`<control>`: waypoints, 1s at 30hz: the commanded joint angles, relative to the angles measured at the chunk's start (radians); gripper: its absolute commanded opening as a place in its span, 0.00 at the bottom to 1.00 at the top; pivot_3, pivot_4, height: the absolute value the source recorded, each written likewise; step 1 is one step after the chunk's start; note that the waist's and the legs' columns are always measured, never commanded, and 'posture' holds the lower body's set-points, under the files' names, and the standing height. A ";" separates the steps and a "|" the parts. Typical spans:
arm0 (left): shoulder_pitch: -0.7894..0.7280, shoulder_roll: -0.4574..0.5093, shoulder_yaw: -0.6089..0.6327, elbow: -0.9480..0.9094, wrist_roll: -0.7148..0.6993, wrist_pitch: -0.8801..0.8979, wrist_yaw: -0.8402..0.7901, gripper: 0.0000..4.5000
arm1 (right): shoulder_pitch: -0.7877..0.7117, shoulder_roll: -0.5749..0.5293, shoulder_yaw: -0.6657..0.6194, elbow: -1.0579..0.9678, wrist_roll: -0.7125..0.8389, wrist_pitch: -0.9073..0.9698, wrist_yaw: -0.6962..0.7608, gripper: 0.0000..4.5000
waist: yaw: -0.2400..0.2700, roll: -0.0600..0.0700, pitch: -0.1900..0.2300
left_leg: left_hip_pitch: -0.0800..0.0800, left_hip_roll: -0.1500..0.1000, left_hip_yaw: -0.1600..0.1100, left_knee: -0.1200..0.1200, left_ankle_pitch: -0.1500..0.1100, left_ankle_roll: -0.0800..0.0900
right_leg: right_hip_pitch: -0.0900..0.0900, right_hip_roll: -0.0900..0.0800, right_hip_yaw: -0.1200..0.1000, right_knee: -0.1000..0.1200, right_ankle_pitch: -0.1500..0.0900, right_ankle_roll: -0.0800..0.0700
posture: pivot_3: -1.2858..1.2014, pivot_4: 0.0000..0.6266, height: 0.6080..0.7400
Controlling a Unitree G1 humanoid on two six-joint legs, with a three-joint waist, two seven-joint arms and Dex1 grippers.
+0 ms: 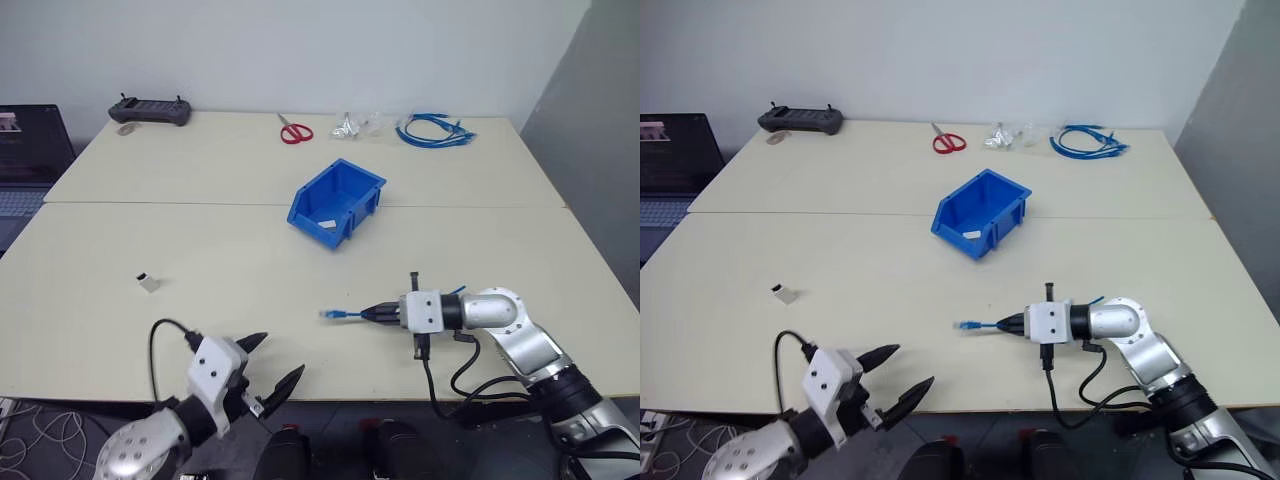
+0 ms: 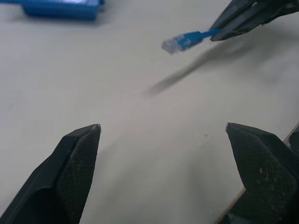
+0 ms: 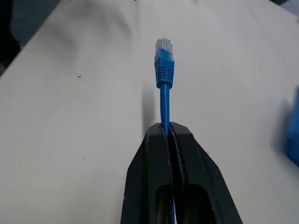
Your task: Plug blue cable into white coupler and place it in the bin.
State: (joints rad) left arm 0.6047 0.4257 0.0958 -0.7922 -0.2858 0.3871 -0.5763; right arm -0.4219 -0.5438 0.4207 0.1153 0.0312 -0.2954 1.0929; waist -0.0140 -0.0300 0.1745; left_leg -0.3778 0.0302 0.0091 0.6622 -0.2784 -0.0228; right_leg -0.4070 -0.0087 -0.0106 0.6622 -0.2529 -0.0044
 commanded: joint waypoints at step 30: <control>-0.662 0.240 -0.320 0.615 0.049 -0.229 -0.517 1.00 | 0.388 -0.309 -0.335 -0.720 0.453 0.759 -0.124 0.90 | 0.013 0.003 0.000 | -0.001 0.001 -0.002 0.000 0.000 0.000 | 0.000 0.003 -0.003 0.001 0.000 -0.001 | 0.52 0.24 1.00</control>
State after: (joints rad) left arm -0.0422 0.6476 -0.1988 -0.2149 -0.2544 0.2179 -1.0368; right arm -0.0378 -0.8484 0.1362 -0.5578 0.4570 0.4200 1.0135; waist -0.0006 -0.0274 0.1741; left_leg -0.3791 0.0308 0.0069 0.6625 -0.2786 -0.0225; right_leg -0.4071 -0.0051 -0.0133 0.6631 -0.2533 -0.0051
